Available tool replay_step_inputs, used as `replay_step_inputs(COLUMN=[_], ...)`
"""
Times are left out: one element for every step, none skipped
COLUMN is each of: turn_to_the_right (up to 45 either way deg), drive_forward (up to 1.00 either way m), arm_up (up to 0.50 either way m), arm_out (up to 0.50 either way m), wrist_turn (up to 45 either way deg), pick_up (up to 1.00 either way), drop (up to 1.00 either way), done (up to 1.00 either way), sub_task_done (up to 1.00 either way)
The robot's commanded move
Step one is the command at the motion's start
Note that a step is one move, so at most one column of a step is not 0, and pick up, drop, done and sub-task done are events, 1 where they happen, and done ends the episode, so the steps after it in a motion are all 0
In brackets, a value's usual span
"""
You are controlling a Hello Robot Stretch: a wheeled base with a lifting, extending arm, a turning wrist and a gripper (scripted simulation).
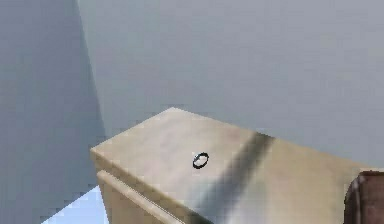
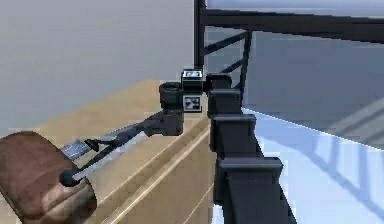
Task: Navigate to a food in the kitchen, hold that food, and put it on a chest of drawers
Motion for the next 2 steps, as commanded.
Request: replay_step_inputs(turn_to_the_right=[0.0, 0.0], drive_forward=[0.00, 0.00], arm_up=[0.00, 0.00], arm_out=[-0.10, 0.00], wrist_turn=[0.0, 0.0], pick_up=[0.00, 0.00], drop=[0.00, 0.00], done=[0.00, 1.00], sub_task_done=[0.00, 0.00])
